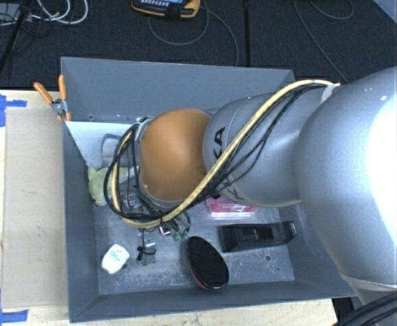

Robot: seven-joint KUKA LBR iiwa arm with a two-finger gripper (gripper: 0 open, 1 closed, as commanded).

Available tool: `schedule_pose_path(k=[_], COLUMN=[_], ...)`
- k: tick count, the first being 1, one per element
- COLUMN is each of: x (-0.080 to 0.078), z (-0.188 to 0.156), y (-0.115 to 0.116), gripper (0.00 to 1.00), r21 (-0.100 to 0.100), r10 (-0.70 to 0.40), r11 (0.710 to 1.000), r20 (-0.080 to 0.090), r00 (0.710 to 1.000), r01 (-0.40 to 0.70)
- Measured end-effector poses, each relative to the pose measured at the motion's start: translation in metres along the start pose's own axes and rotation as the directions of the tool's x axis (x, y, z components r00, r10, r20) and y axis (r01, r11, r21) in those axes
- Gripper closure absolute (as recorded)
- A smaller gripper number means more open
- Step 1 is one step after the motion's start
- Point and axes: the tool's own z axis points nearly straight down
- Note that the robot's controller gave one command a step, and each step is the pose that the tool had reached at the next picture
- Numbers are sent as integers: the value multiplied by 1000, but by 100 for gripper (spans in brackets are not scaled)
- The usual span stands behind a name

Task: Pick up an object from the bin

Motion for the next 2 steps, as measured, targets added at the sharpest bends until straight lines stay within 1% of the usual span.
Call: schedule_pose_path(k=[1,2], x=[5,17], z=[-7,55], y=[8,38], gripper=[0,0], r21=[3,0], r10=[-274,-356], r11=[962,934], r20=[3,-1], r00=[962,934], r01=[274,356])
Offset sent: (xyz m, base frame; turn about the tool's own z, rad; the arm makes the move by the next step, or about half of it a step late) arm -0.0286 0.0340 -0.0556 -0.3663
